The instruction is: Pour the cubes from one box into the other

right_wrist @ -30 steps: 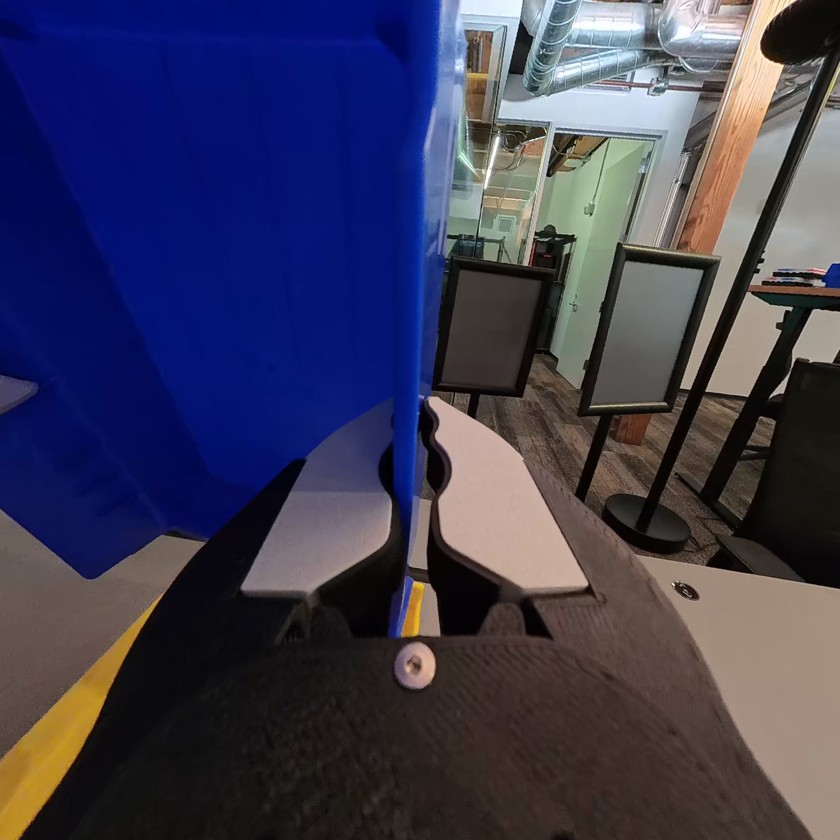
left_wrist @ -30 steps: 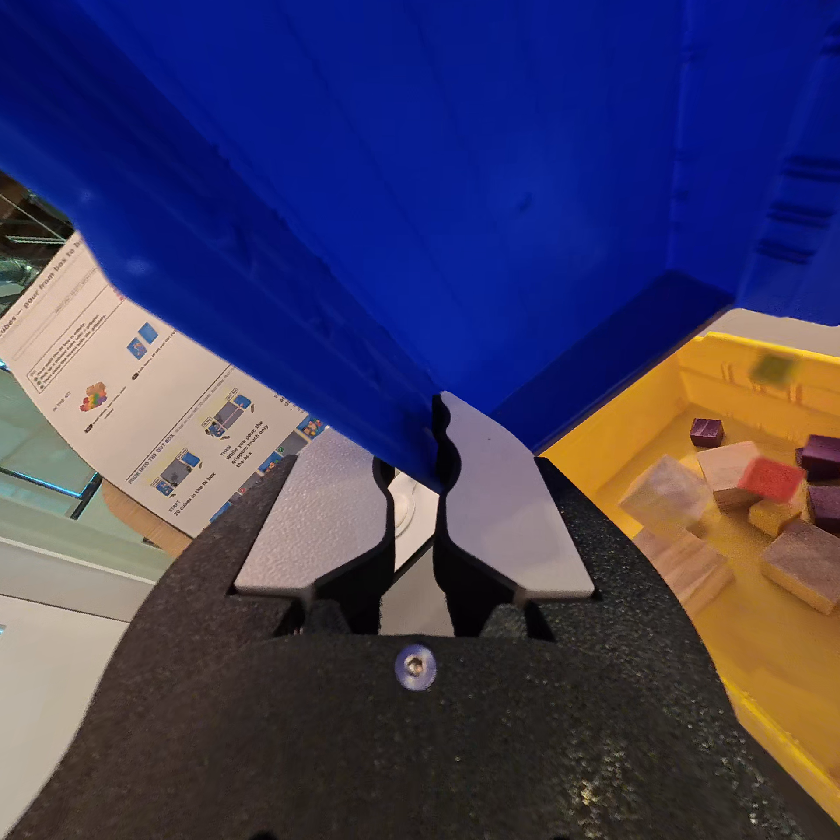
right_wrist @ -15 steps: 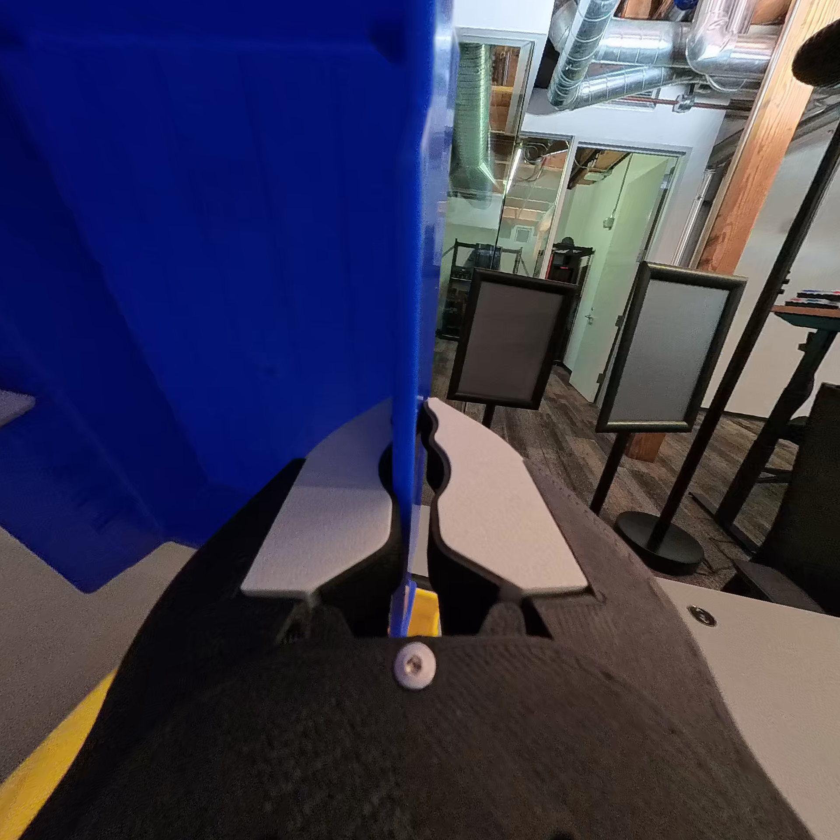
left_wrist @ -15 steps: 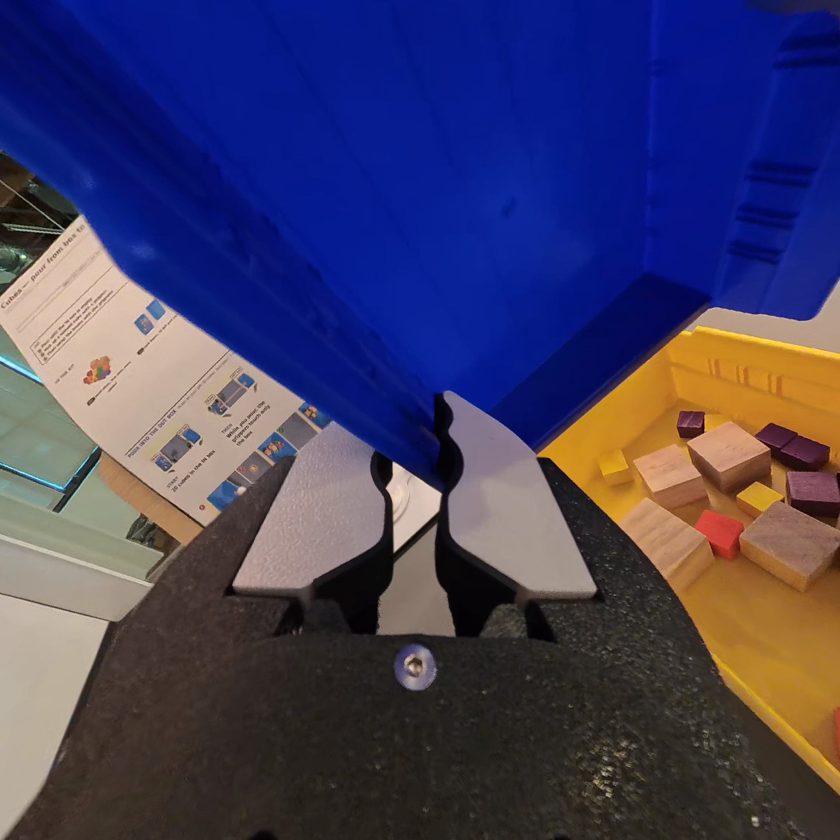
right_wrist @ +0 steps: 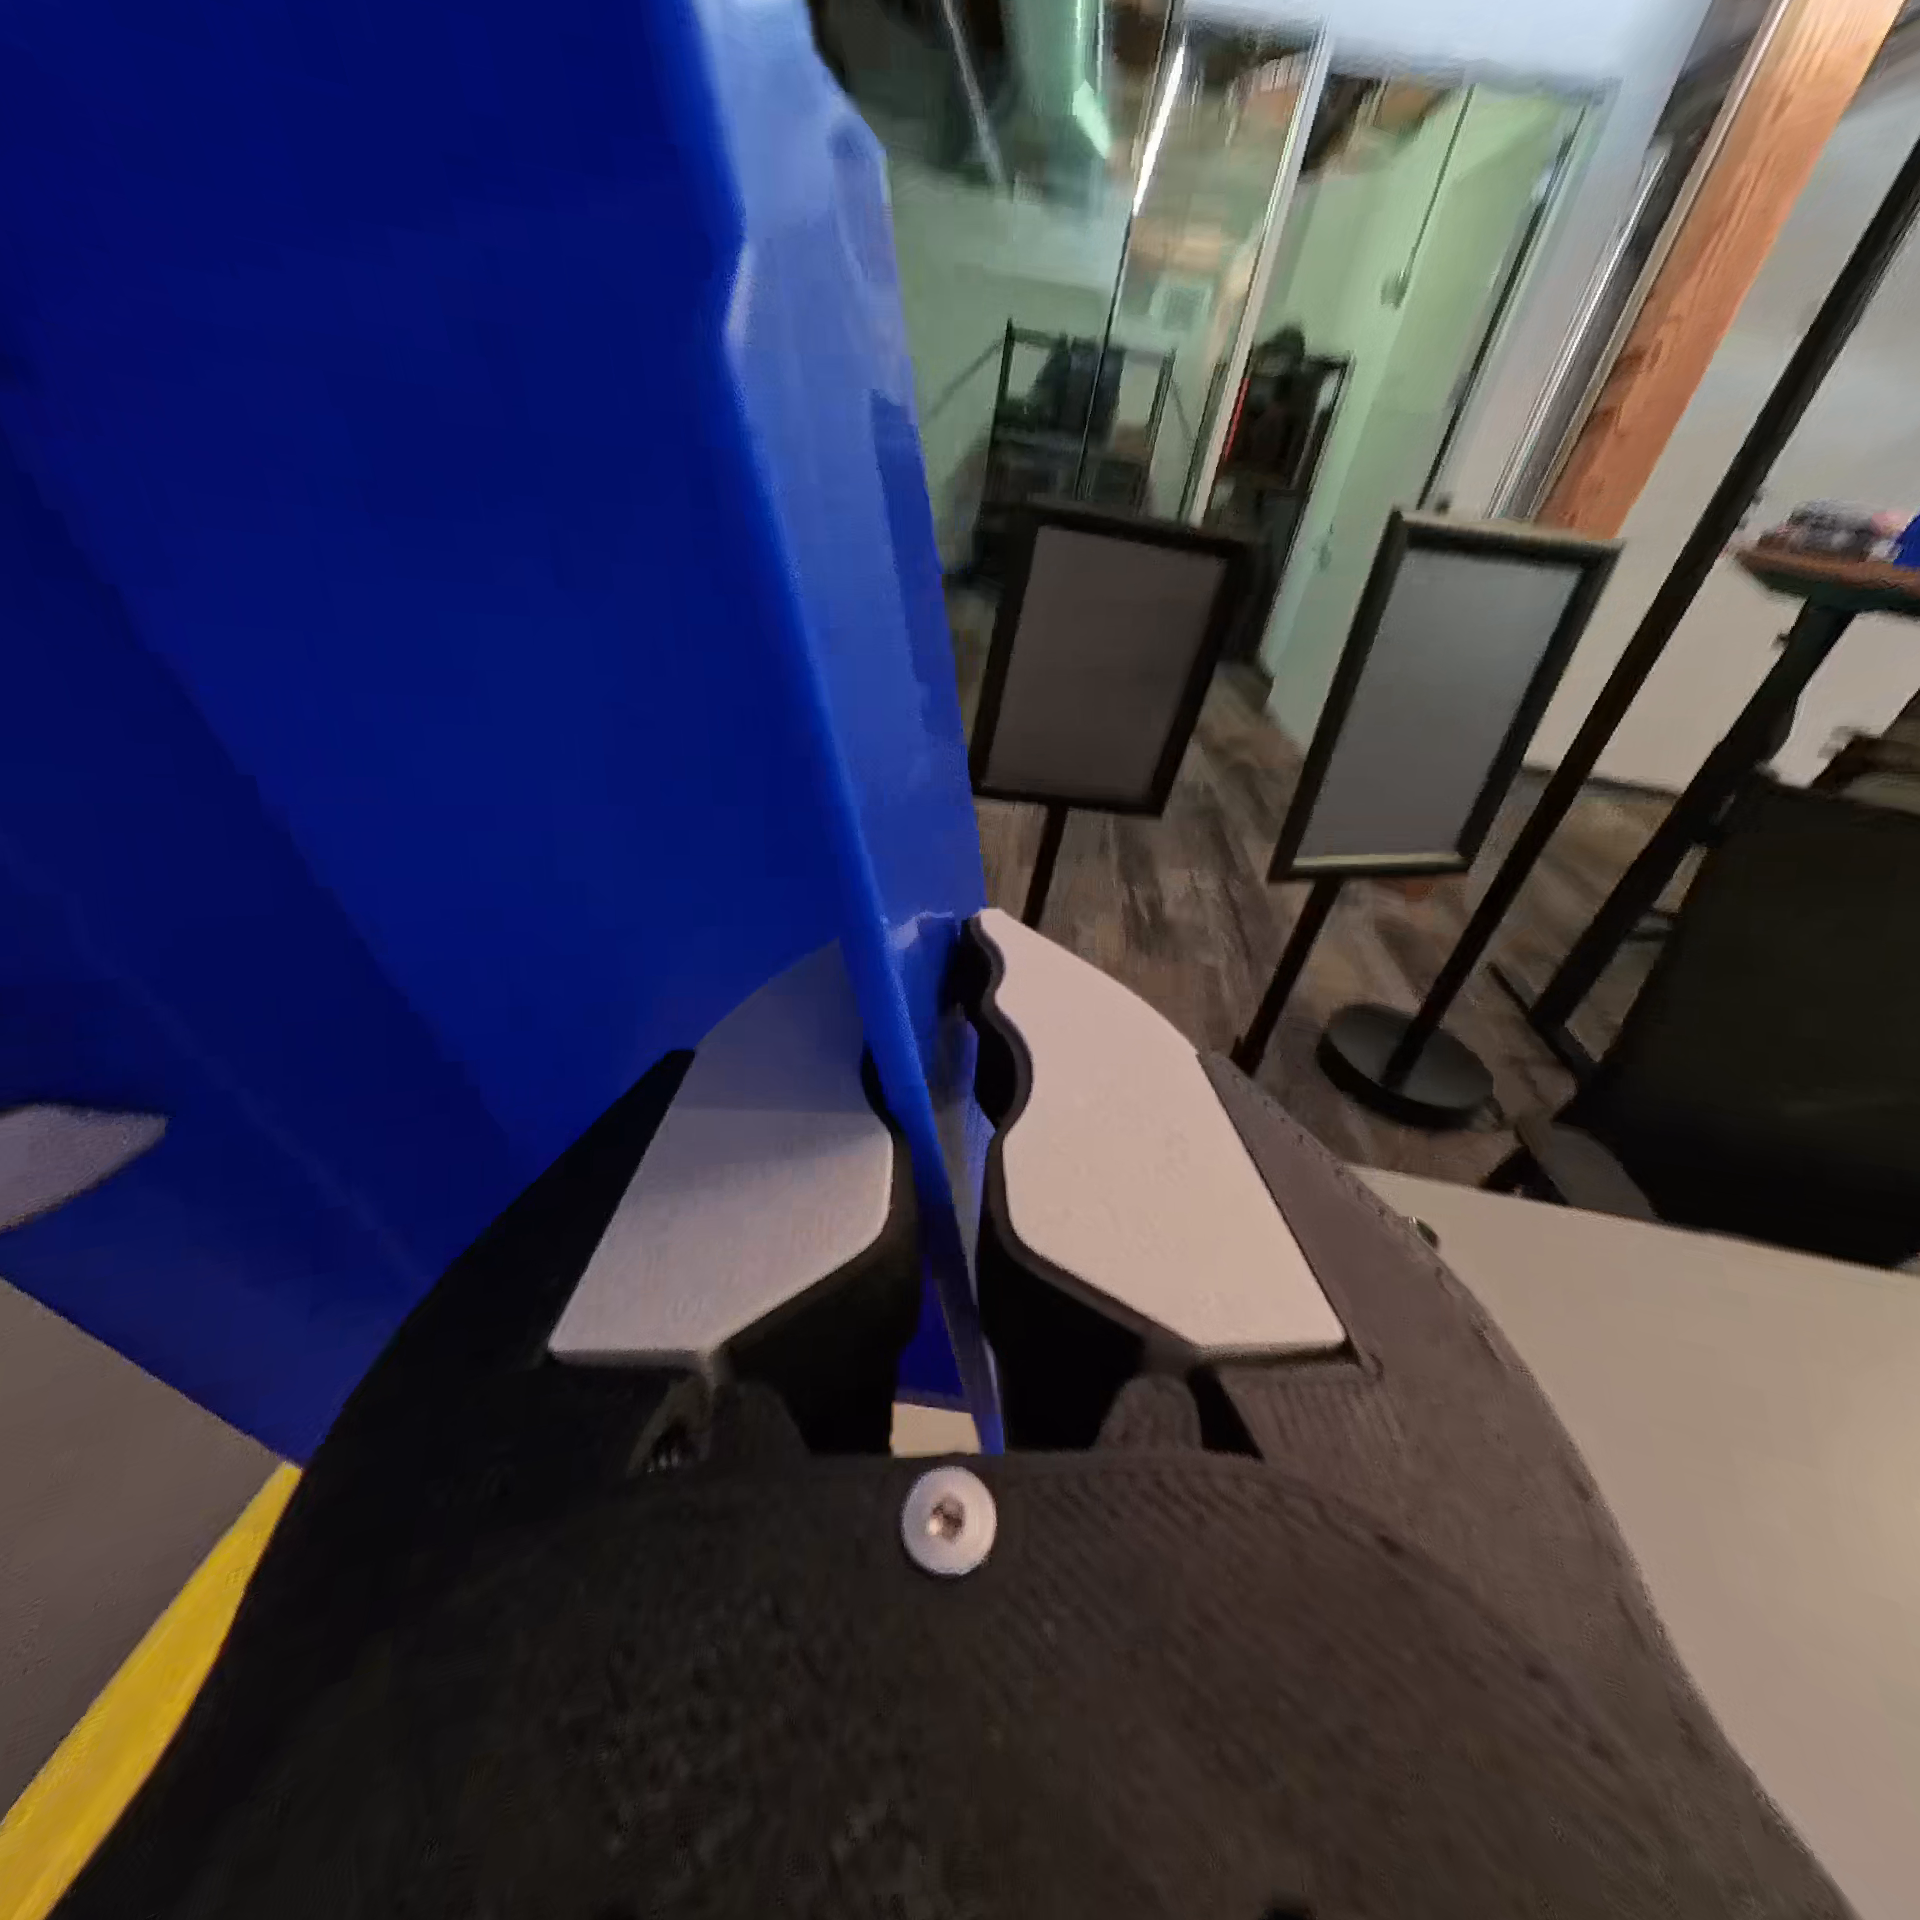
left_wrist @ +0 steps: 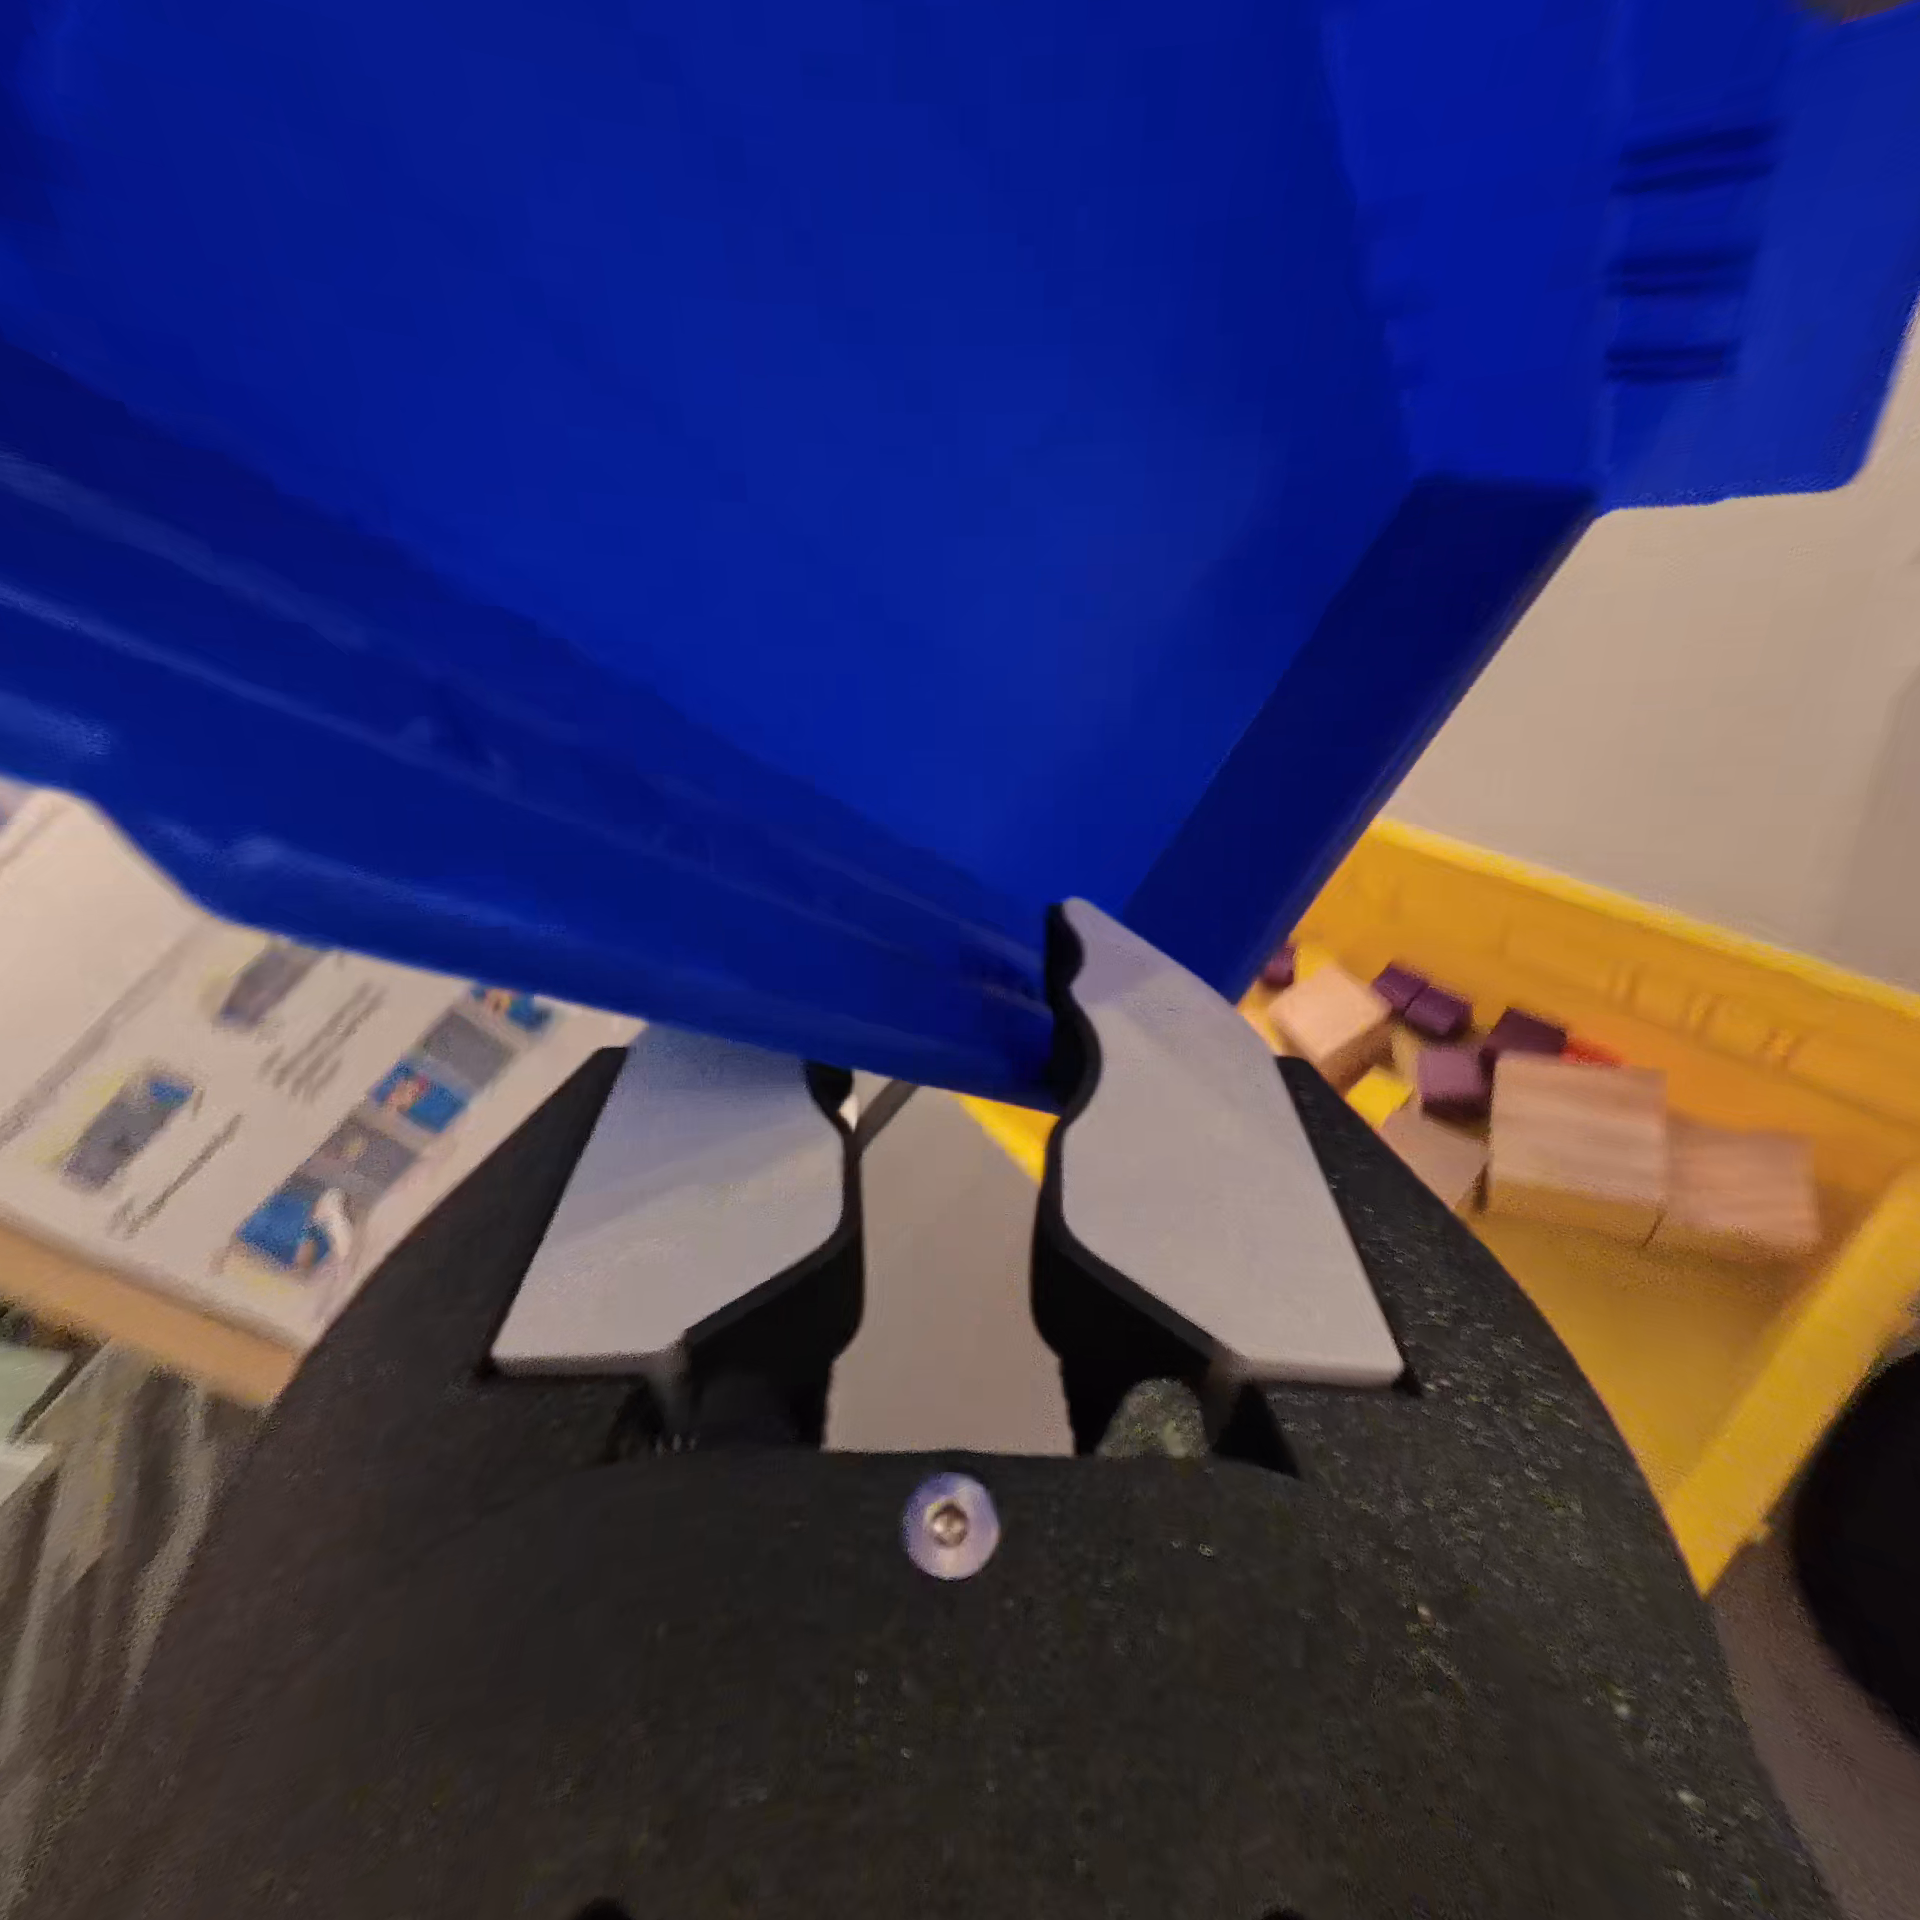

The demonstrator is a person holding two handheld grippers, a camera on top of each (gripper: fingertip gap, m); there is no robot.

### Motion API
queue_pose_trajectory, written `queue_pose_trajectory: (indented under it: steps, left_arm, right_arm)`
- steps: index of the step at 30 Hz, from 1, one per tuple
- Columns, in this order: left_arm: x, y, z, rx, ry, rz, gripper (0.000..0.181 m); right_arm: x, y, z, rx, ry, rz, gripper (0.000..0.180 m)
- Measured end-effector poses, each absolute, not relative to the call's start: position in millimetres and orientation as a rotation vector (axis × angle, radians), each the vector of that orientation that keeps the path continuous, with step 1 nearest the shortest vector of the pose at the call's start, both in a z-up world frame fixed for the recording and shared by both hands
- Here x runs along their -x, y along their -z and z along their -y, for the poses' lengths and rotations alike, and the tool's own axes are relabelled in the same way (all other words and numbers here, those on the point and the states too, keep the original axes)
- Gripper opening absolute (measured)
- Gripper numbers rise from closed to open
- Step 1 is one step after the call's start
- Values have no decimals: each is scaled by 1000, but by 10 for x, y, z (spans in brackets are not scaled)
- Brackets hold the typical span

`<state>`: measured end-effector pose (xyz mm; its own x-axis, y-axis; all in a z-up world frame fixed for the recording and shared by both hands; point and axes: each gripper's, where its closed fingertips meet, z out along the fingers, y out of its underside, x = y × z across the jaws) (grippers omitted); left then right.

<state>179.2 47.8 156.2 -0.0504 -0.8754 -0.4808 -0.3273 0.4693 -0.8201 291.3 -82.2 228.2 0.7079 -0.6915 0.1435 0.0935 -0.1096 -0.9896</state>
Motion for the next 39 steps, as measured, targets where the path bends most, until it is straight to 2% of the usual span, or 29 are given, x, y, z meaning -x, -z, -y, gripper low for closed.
queue_pose_trajectory:
  steps: [2, 4, 8, 14, 21, 24, 30, 39]
  left_arm:
    - [-2043, -1883, -266, 979, 697, -1658, 43]
    - [-2133, -2177, -92, 938, 803, -1664, 61]
    - [-1735, -2350, 142, 876, 1104, -1646, 58]
    - [-760, -1573, -340, 997, 1137, -1684, 51]
    - [429, -781, -1322, 1350, 911, -1567, 47]
    - [873, -582, -1656, 1487, 811, -1489, 47]
    - [1322, -581, -2036, 1602, 865, -1286, 44]
    - [1032, -361, -2042, 1666, 941, -1310, 43]
  right_arm:
    - [-3283, -2480, 956, 1677, 614, -604, 6]
    - [-3620, -2506, 1150, 1847, 514, -722, 6]
    - [-4003, -1992, 1761, 2171, 334, -1007, 6]
    - [-4229, -726, 2573, 2459, 122, -1349, 7]
    - [-4291, 466, 2691, 2679, -147, -1495, 6]
    - [-4393, 721, 2695, 2745, -149, -1515, 5]
    - [-4486, 993, 2585, 2756, -251, -1437, 6]
    - [-4472, 1141, 2584, 2744, -300, -1400, 6]
